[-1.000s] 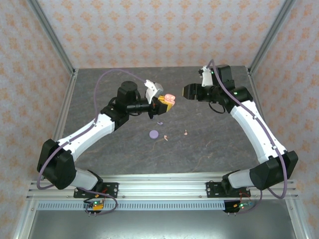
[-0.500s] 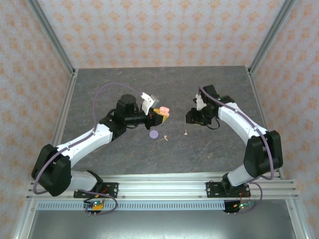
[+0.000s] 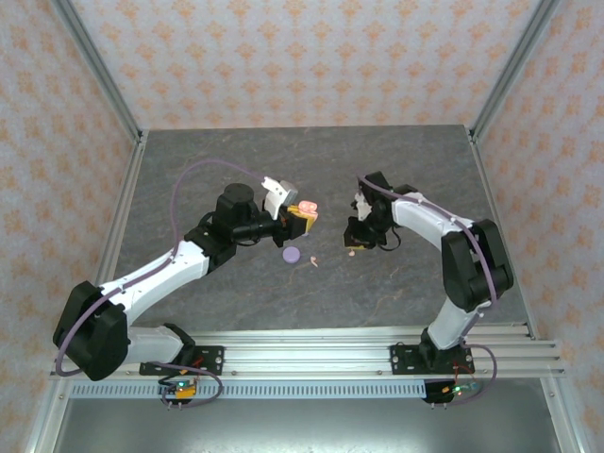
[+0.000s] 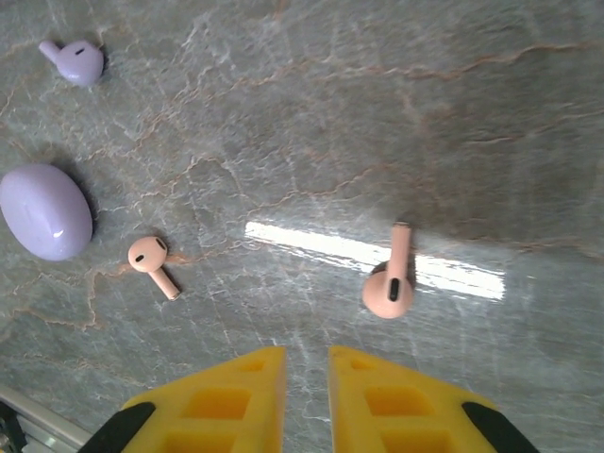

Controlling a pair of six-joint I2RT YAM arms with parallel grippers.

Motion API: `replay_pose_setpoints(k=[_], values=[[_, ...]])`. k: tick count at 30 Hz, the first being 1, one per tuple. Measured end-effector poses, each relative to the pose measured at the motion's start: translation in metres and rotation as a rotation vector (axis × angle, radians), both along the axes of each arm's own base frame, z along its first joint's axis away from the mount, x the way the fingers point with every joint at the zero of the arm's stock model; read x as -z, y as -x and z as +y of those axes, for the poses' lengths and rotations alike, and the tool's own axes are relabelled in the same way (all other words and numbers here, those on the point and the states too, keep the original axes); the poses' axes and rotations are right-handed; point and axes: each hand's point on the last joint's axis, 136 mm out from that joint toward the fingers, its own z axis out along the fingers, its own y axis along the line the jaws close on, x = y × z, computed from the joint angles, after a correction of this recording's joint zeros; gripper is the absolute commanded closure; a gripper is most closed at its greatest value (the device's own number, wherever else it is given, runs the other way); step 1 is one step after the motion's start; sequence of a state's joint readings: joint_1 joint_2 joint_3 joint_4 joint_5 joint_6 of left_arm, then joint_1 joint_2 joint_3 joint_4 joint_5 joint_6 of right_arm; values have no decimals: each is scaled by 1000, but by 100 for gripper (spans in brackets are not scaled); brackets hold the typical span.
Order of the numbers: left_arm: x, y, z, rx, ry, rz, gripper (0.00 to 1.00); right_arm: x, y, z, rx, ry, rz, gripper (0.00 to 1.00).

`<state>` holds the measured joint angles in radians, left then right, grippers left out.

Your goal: Insert the wireless bluetooth earbuds into the charging case

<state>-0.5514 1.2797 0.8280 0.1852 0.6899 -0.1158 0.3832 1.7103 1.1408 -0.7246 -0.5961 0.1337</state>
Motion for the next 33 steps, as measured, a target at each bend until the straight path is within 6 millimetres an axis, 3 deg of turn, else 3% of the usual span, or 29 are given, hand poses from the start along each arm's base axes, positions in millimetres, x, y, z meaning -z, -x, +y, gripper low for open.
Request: replay_pose_setpoints(k=[7,22,33], values=[[0,0,0,-1,-1,1,89,14,3,3,-14,19,32,83],[0,0,-1,0,-2,0,89,26,-14,-30,70,220,-53,88],[0,0,-1,0,-2,0,89,38,-12,-30,68,228,-18,89]])
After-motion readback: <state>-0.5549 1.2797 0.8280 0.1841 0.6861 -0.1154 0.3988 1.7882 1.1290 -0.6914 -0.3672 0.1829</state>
